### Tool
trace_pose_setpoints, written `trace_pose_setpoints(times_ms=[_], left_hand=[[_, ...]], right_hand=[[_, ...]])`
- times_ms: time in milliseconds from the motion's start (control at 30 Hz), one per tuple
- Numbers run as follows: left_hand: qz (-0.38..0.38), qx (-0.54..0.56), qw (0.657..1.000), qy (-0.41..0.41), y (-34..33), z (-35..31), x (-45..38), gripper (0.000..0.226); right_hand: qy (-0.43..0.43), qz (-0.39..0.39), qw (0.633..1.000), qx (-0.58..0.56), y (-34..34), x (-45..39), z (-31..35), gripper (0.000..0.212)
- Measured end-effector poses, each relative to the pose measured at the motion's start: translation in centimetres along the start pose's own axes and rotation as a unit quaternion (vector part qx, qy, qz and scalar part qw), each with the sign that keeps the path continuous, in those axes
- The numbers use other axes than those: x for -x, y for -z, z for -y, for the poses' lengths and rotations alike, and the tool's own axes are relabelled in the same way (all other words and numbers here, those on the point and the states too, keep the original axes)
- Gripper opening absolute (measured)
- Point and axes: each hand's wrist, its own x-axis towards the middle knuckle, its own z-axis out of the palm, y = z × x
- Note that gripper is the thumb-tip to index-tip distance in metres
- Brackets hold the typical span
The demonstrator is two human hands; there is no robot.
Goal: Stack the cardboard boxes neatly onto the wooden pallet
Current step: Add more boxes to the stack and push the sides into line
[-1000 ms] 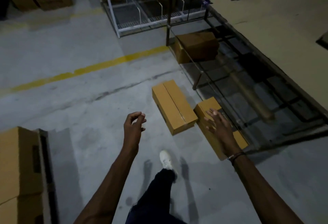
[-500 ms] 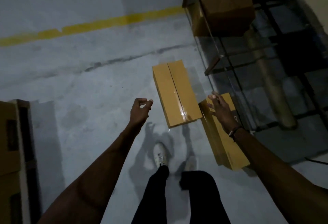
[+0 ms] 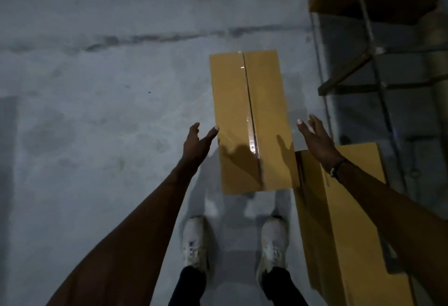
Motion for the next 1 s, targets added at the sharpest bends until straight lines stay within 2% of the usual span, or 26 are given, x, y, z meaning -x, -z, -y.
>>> trace_pose_setpoints(times_ms=[300,433,533,633,833,1000], left_hand=[[0.017,0.066,0.998,0.014,-7.5,5.1,-11.5,0.111],[0.030,0.081,0.996,0.000,-9.0,6.2,-13.5,0.102],[0.042,0.064,0.997,-0.023,-9.2,7.1,-14.0,0.109],[0.044,0.048,0.997,-0.037,-9.2,7.4,-13.8,0.105],[0.022,0.039,0.997,-0.064,-7.7,4.7,-10.4,0.100],[-0.015,0.038,0.994,-0.104,-4.4,-1.3,-4.4,0.089]], right_hand=[[-0.013,0.020,1.000,-0.004,-3.9,-13.8,-7.1,0.088],[-0.001,0.051,0.999,-0.002,-5.5,-15.4,-8.7,0.081],[0.020,0.061,0.998,0.003,-6.1,-15.8,-9.0,0.078],[0.026,0.064,0.998,0.001,-5.8,-15.6,-9.0,0.074],[0.063,0.065,0.996,0.014,-3.9,-12.8,-5.8,0.067],[0.090,0.065,0.994,0.007,-1.0,-7.5,1.3,0.069]])
